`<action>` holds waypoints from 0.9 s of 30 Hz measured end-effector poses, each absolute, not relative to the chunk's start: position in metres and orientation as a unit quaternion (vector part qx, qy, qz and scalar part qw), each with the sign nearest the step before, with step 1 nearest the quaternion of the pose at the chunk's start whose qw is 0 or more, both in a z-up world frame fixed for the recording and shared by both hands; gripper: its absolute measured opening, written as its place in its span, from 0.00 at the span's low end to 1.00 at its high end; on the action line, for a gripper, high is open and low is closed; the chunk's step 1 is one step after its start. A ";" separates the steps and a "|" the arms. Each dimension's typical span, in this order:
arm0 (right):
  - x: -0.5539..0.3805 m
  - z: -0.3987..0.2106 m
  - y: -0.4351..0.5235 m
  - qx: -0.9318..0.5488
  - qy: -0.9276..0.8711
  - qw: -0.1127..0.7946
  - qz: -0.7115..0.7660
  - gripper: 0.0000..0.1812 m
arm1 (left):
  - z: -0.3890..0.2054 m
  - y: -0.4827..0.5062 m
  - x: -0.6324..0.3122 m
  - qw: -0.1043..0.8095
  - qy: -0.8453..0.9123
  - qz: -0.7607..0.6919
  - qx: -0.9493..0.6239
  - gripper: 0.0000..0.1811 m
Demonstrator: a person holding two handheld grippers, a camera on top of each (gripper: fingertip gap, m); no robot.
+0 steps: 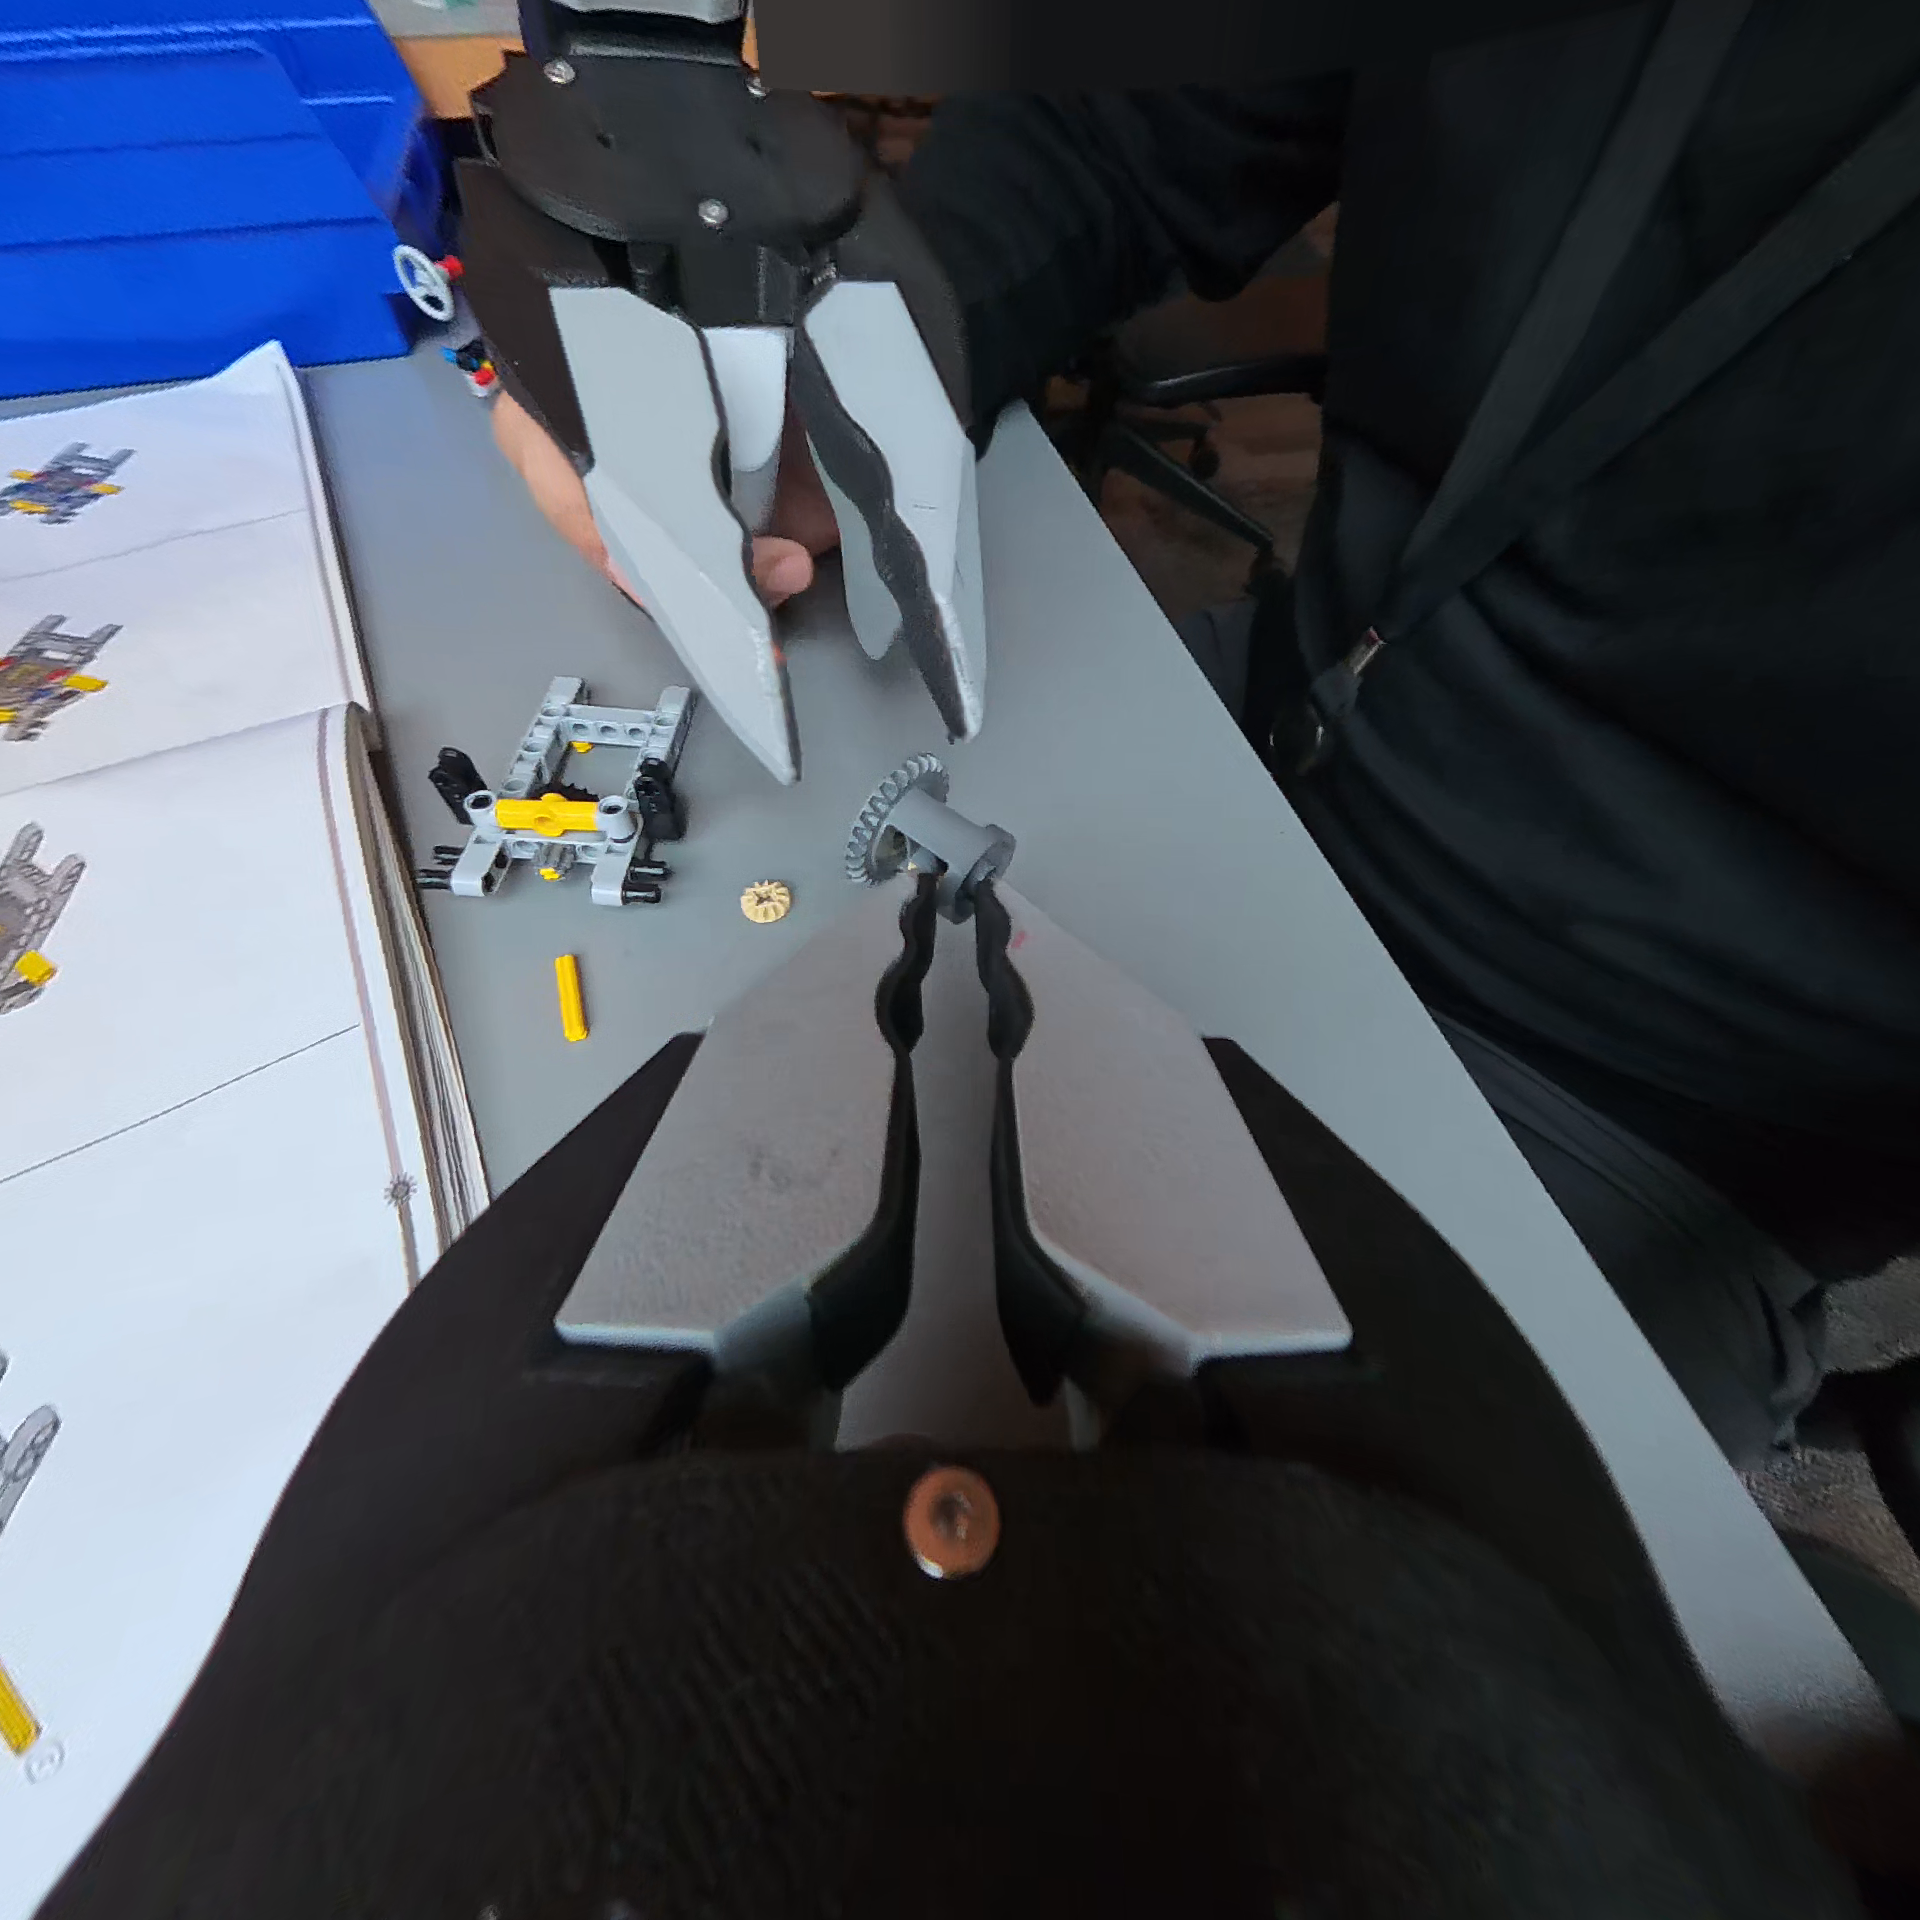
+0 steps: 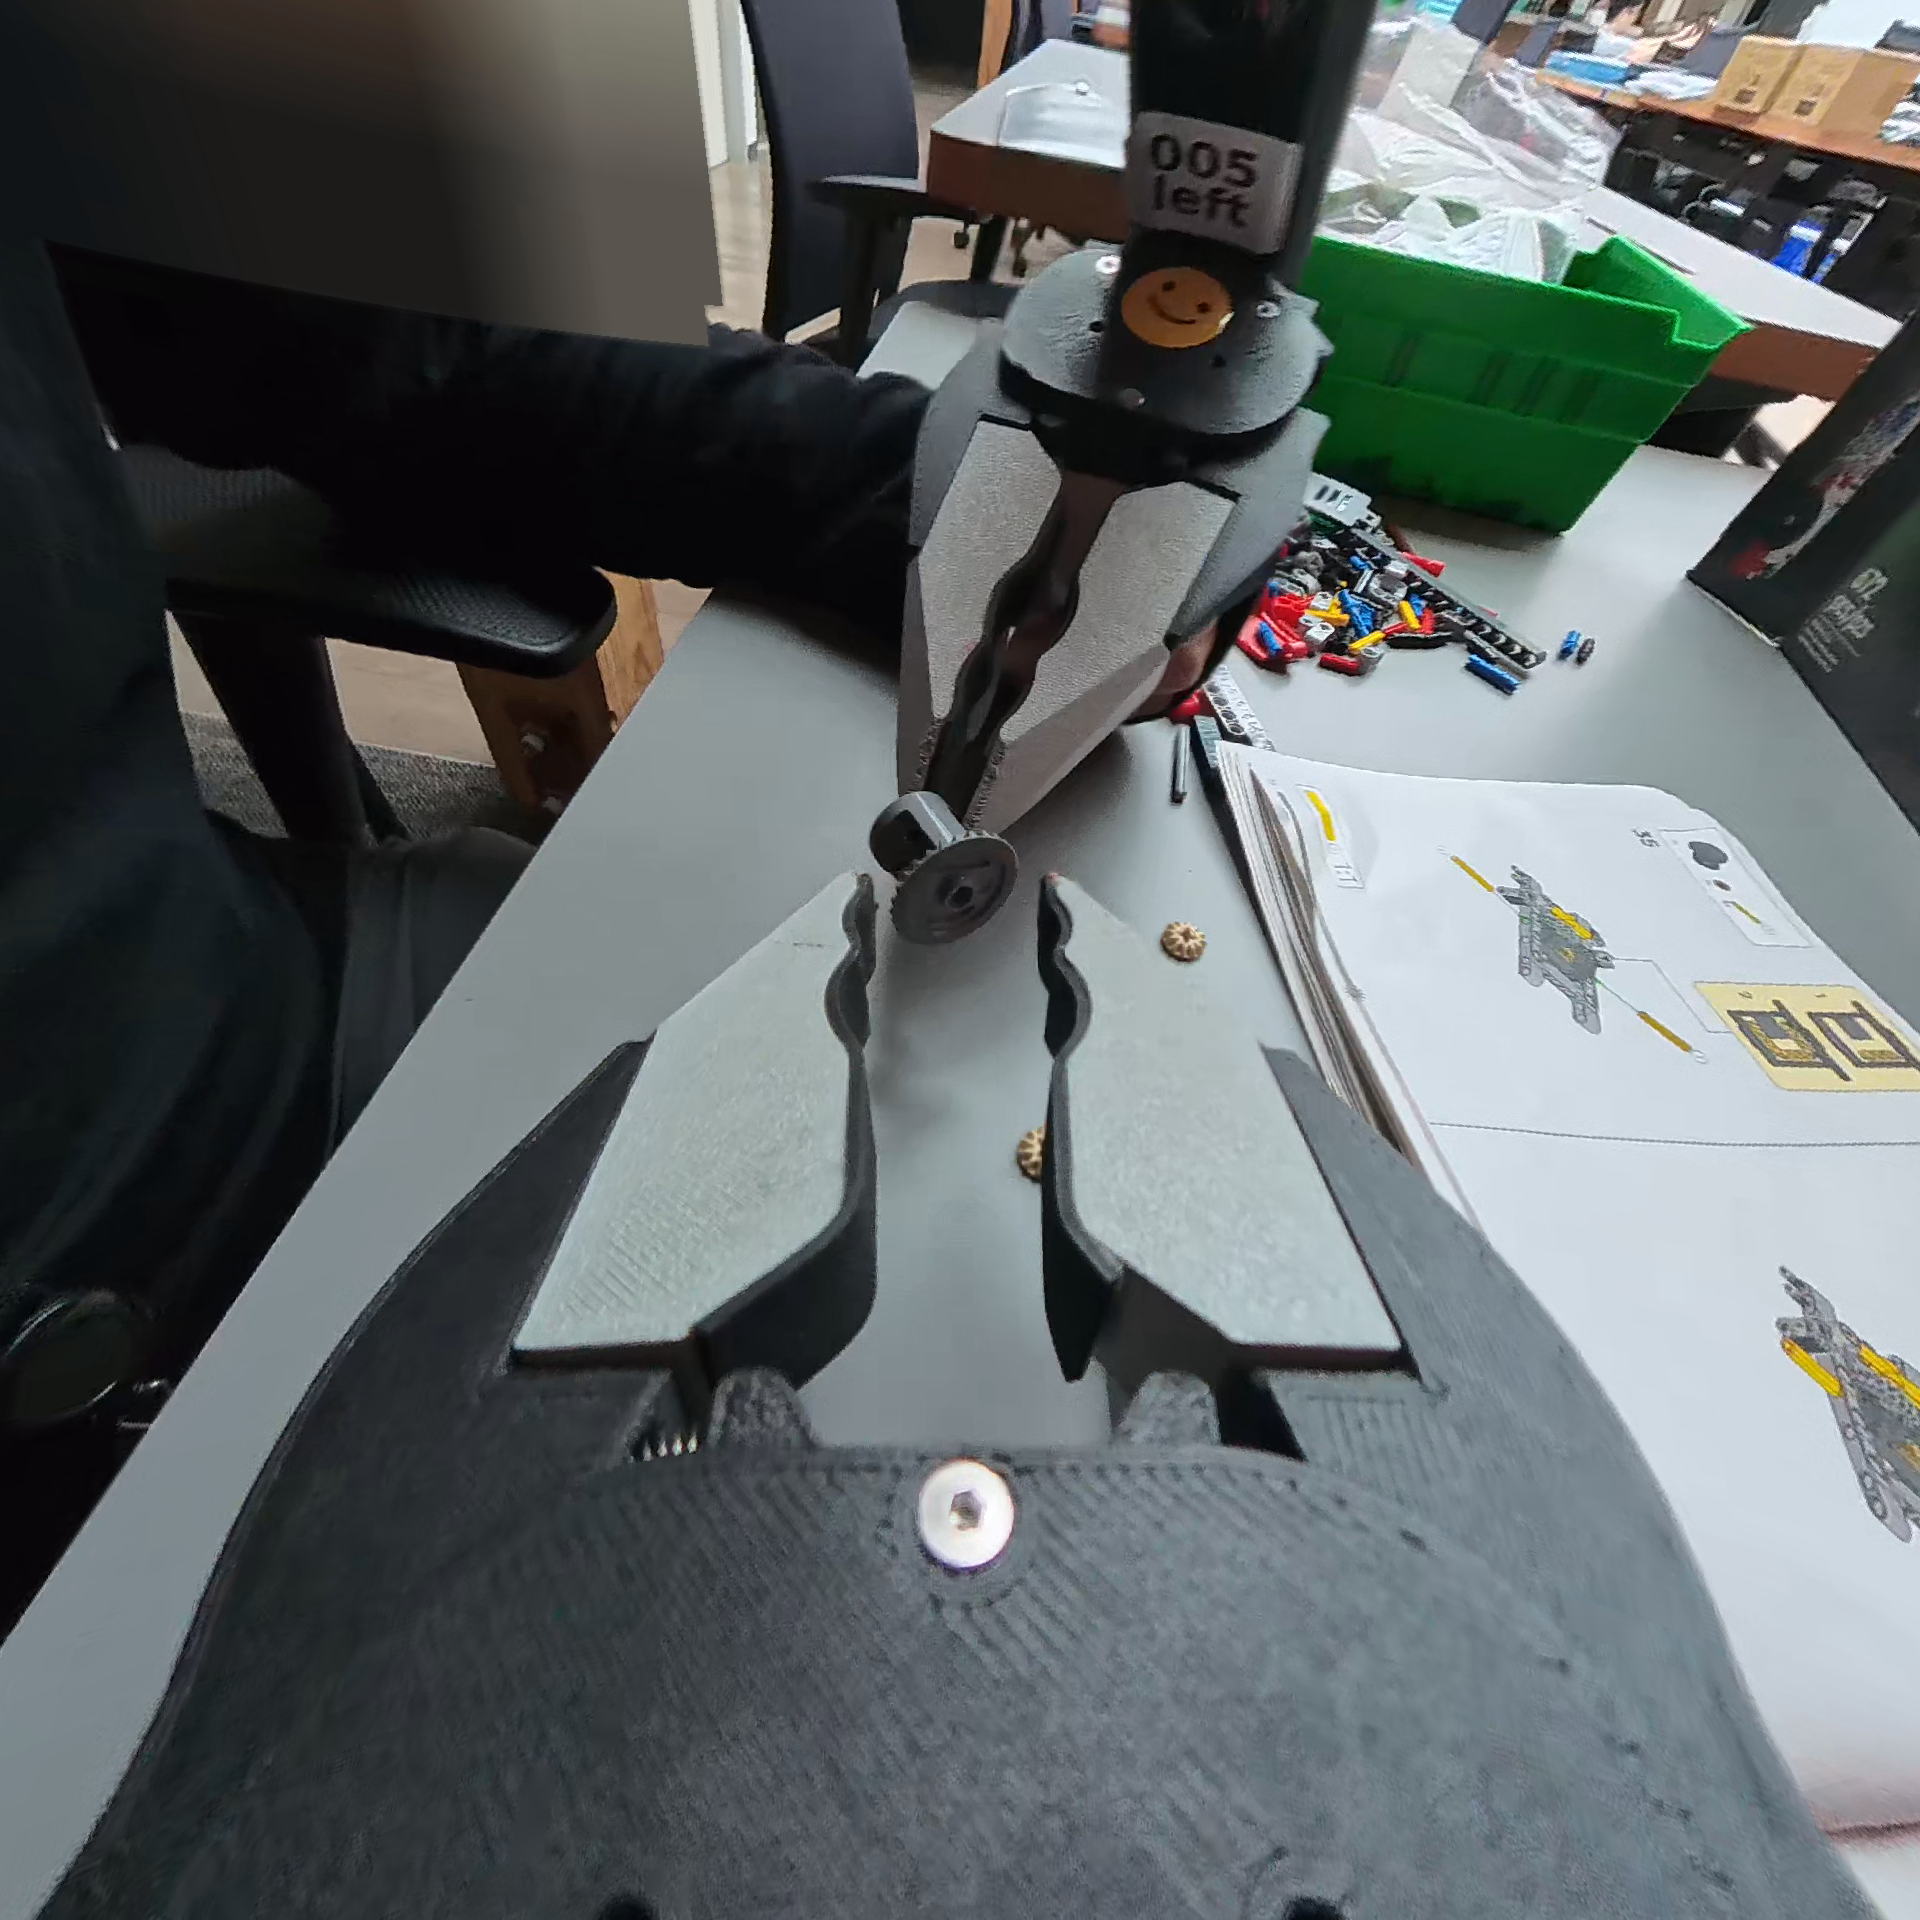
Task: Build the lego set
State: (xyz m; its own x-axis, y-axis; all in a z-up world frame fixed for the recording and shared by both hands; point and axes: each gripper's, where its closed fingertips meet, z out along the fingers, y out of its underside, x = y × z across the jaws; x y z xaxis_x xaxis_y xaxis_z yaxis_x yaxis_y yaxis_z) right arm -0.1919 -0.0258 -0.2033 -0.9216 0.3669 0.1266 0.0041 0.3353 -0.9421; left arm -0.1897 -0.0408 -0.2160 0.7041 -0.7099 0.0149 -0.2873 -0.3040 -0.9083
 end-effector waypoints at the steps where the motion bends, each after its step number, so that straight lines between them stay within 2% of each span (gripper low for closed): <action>1: -0.191 -0.204 -0.027 -0.112 -0.803 0.161 0.563 0.15 | -0.216 -0.040 -0.189 0.492 0.327 -0.219 -0.777 0.02; 9: -0.191 -0.204 -0.026 -0.112 -0.802 0.154 0.566 0.16 | -0.209 -0.033 -0.183 0.480 0.385 -0.222 -0.756 0.02; 25: -0.195 -0.201 -0.028 -0.109 -0.799 0.137 0.576 0.13 | -0.206 -0.033 -0.190 0.510 0.365 -0.244 -0.740 0.02; 27: -0.193 -0.201 -0.030 -0.107 -0.798 0.131 0.579 0.19 | -0.204 -0.035 -0.186 0.510 0.373 -0.248 -0.735 0.02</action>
